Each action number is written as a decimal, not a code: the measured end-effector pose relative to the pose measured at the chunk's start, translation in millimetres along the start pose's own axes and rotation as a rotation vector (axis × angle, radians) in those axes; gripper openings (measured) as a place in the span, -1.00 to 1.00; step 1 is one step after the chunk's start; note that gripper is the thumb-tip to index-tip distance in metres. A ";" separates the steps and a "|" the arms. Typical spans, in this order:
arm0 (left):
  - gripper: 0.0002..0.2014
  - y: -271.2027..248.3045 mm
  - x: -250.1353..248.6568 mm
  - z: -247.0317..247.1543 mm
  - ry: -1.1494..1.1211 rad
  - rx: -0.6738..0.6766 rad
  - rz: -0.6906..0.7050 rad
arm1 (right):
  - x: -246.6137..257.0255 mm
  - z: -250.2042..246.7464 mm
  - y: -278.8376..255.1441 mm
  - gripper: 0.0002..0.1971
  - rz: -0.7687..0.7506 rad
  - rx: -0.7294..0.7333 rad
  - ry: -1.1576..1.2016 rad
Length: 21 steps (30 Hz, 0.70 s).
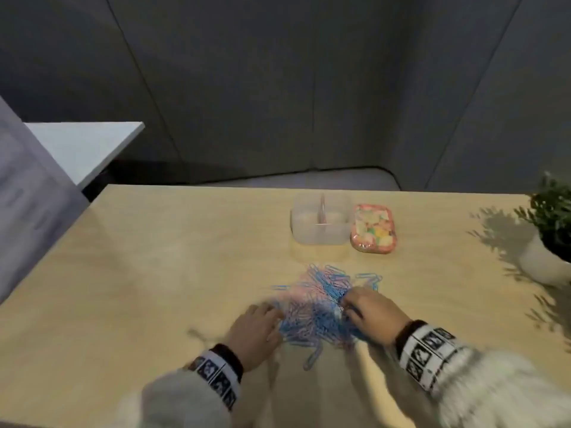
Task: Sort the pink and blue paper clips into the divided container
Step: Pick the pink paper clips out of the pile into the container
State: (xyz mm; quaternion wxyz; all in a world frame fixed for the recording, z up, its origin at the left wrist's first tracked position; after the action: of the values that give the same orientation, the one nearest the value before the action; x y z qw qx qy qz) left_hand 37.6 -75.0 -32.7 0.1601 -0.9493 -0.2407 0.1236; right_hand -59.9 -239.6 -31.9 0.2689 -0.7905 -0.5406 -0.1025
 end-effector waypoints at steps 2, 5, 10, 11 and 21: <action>-0.40 21.6 -13.1 8.1 0.081 -0.023 0.018 | 5.0 5.5 21.6 -0.62 -0.003 -0.033 -0.051; -0.42 37.9 -23.7 23.7 0.121 0.012 -0.013 | 6.2 19.3 35.5 -0.52 0.008 0.003 -0.108; -0.14 22.0 -31.6 29.4 0.181 0.011 0.057 | -8.2 24.1 9.9 -0.59 0.069 0.002 -0.198; -0.14 20.2 -32.3 27.7 0.176 0.012 0.070 | -10.6 22.6 8.7 -0.62 0.071 -0.003 -0.192; -0.79 100.4 19.0 -24.5 -0.197 -0.211 -0.176 | 15.1 -27.9 86.9 -0.81 0.109 -0.204 0.059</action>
State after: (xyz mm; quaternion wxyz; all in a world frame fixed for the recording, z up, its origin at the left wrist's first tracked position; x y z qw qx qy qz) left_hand 103.3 -155.2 -49.7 0.0452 -0.9194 -0.3490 0.1755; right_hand 28.8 -266.0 -29.1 0.2080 -0.8386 -0.4756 -0.1653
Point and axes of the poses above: each hand's wrist, its own y-axis towards the middle knuckle, its own z-axis out of the palm, x = y × z, the point moved 9 cm from there along y, towards the middle knuckle, and after that the axes turned 9 degrees about y, right-handed, at the moved point
